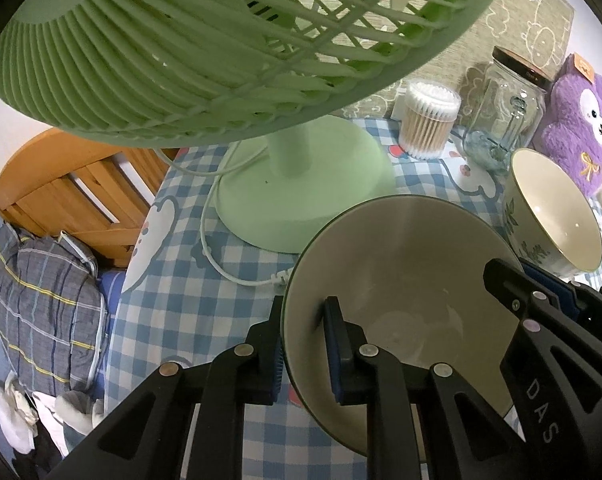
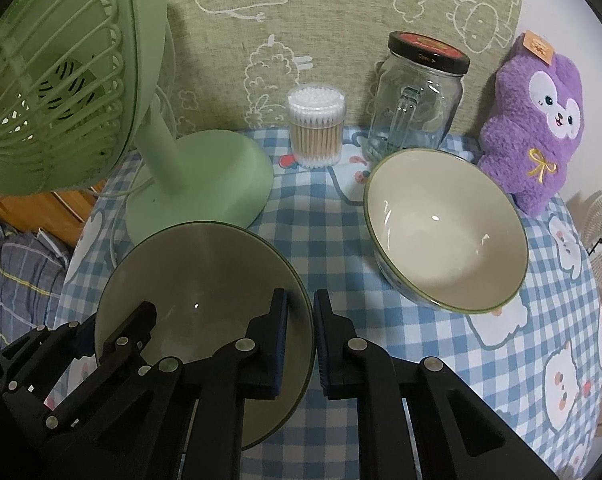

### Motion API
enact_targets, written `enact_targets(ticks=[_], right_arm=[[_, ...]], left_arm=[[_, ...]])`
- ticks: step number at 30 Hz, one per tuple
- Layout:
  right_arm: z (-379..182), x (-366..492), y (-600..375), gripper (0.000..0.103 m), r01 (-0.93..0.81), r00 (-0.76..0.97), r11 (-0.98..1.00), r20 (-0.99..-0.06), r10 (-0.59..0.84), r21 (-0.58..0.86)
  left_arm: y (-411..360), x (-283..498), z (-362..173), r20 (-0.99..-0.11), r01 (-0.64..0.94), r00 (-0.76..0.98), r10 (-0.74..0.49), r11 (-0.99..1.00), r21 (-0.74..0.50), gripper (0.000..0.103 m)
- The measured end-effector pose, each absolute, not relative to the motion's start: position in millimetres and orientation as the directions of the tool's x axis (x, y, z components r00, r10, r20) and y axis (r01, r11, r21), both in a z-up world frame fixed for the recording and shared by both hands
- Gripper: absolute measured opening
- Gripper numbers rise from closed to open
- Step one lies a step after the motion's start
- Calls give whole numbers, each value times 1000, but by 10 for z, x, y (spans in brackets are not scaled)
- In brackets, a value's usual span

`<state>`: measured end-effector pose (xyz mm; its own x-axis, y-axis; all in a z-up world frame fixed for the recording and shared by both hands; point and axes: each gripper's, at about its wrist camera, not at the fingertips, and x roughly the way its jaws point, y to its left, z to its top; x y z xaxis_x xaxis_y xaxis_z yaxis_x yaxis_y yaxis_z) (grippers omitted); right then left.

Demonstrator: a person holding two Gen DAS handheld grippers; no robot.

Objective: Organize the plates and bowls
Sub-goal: 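Lift the green-rim bowl with both grippers and carry it toward the plate stack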

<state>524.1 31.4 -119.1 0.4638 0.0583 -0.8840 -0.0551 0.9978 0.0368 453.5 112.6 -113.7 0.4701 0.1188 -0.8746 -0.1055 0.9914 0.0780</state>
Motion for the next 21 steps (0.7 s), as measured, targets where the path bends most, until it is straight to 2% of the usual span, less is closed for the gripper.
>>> enact_targets(ticks=[21], right_arm=[[-830,4748,113,16,-31,477,999,-877,49,39]], left_arm=[[874,4136,-841,-871,-107,478,113,992,70,15]])
